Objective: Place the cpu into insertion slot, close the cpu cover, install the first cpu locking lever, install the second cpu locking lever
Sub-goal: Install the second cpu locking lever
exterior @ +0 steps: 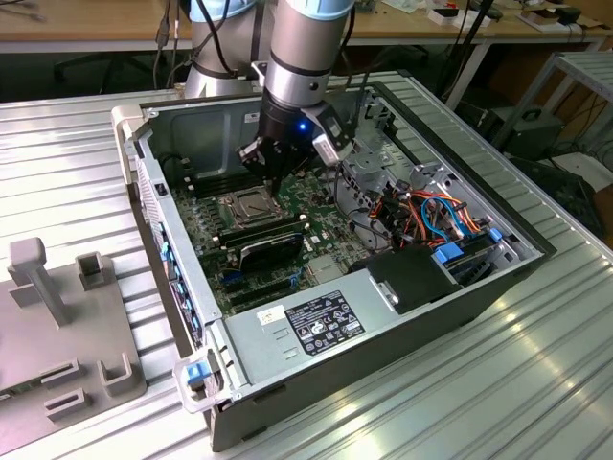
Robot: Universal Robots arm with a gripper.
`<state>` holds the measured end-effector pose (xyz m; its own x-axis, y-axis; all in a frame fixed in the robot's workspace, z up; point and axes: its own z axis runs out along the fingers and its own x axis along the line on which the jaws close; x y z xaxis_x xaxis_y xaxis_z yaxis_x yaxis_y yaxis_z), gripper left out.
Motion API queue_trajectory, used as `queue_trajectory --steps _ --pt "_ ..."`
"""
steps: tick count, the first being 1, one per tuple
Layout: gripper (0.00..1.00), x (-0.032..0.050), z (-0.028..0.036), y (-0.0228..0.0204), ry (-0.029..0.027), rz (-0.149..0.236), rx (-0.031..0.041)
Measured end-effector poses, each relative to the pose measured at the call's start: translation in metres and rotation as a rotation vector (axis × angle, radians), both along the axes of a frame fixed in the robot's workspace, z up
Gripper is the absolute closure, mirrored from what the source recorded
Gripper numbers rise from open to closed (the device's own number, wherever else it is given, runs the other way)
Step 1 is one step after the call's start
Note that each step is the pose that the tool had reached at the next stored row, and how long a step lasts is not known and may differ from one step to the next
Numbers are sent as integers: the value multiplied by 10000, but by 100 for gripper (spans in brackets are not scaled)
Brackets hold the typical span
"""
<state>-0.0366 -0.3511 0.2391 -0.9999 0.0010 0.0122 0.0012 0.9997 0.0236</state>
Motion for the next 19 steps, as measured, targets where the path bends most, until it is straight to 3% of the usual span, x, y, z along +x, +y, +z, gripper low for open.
queue_trajectory --steps 2,4,10,15,19 --pt "89 0 0 -41 -1 -1 1" --pt "89 0 0 -55 -1 -1 1" --pt "89 -1 8 -68 1 -1 -3" --pt "89 0 102 -69 -4 0 0" --pt "89 0 110 -97 -3 0 -10"
